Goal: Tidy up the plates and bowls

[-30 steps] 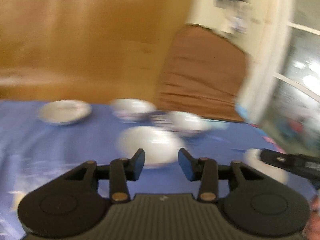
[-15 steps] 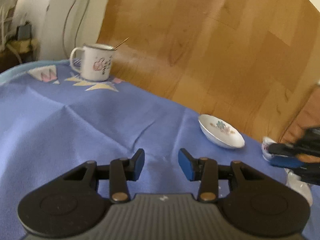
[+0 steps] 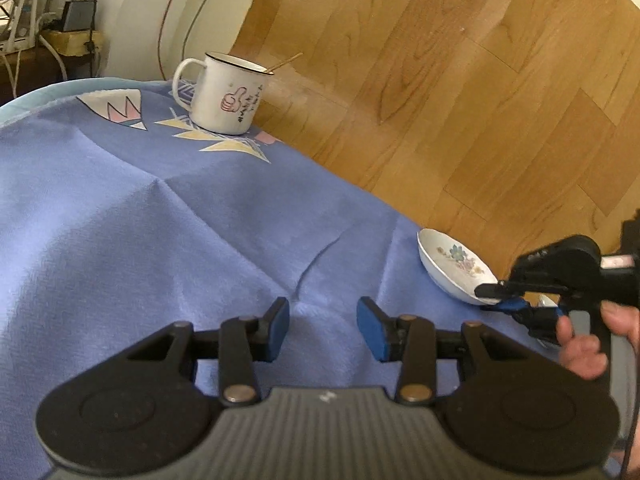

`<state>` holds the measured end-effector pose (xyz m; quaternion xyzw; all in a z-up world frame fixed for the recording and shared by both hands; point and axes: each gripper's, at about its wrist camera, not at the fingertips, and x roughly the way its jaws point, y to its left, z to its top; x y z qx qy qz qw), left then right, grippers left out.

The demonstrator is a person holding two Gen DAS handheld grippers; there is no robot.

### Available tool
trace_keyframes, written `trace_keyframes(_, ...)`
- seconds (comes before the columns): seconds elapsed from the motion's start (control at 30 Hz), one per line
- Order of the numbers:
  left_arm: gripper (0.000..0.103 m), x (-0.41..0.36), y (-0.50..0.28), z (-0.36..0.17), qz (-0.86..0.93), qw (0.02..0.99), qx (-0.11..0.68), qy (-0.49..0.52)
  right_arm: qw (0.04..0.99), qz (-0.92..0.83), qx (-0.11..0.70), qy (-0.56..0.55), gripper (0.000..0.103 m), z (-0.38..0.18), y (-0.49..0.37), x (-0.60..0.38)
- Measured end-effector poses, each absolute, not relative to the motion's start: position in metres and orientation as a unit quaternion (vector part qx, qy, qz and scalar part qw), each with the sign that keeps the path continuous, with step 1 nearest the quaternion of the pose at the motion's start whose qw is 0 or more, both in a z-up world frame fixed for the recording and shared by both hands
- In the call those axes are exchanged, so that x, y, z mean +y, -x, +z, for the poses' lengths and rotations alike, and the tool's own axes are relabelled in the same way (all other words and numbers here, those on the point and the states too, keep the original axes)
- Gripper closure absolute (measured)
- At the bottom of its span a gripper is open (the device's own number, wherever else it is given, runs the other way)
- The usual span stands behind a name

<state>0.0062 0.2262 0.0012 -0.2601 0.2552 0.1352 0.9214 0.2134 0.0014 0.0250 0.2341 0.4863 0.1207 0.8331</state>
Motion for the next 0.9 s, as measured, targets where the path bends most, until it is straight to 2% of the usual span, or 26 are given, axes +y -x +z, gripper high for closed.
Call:
trace_keyframes(0.4,0.065,0.225,0.0,0.007,0.168,0.928,0.237,0.232,0.776,0.283,0.536,-0.173,0.091,0.049,-0.093,-0.022)
trace_keyframes(0.77,0.065,0.212,-0.001,0.004,0.106,0.935,0.259,0.217,0.8,0.313,0.494,-0.134,0.093,0.065,-0.011,-0.085)
trace_keyframes(0.9,0.065,0.201,0.003,0.002,0.073,0.936,0.278,0.206,0.808,0.302,0.481,-0.158,0.089,0.056,-0.008,-0.097)
